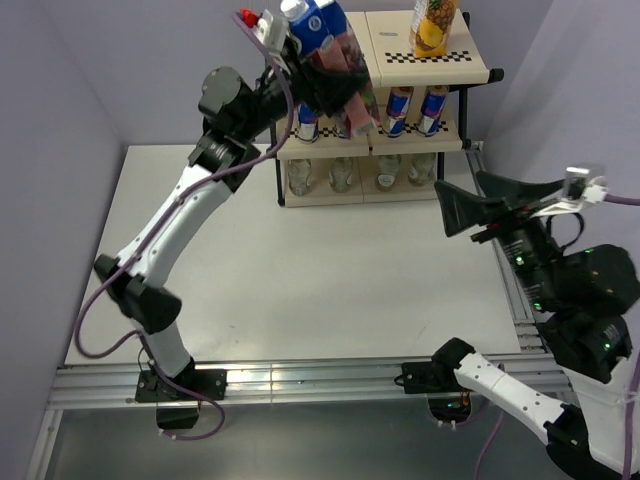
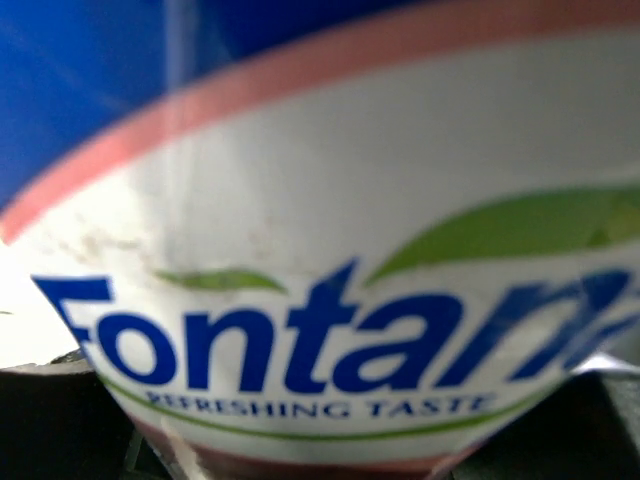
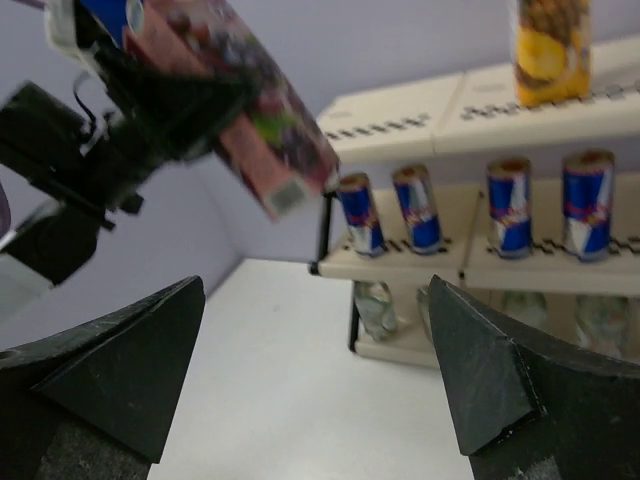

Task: Place and organize the beverage onto the shelf
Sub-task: Adjust the drink.

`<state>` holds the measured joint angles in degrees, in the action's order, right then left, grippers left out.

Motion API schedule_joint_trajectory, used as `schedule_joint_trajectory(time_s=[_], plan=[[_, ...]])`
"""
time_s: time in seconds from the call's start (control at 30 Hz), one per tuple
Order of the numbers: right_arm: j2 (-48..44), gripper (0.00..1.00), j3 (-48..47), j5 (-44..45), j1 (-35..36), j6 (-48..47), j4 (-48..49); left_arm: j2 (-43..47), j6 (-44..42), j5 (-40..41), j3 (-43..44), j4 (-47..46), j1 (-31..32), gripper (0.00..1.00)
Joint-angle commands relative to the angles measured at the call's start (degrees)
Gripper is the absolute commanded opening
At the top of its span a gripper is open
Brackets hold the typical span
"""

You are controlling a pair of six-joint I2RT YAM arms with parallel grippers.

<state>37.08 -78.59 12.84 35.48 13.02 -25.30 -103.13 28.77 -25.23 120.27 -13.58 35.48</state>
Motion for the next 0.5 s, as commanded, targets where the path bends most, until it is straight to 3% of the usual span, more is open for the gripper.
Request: schedule_joint_trajectory(time_s=[0.0, 0.17, 0.3, 0.47], plan=[[3.61, 1.00, -6.64, -8.42, 0.02, 0.26, -3.78, 16.27, -1.53, -8.24, -6.14, -8.84, 6.78, 0.01], [9.49, 1.00, -11.06, -35.65, 0.02, -2.56, -3.97, 21.47, 0.76, -21.85, -17.86, -9.09, 9.25, 0.01], [10.99, 1.00, -10.36, -36.48, 0.02, -1.77, -0.28, 27.01, -2.74, -29.25, -28.13, -8.14, 11.44, 0.01], [12.66, 1.00, -8.43, -47.64, 0.02, 1.30, 7.34, 29.74, -4.08, -31.62, -33.77, -5.49, 14.61, 0.01]])
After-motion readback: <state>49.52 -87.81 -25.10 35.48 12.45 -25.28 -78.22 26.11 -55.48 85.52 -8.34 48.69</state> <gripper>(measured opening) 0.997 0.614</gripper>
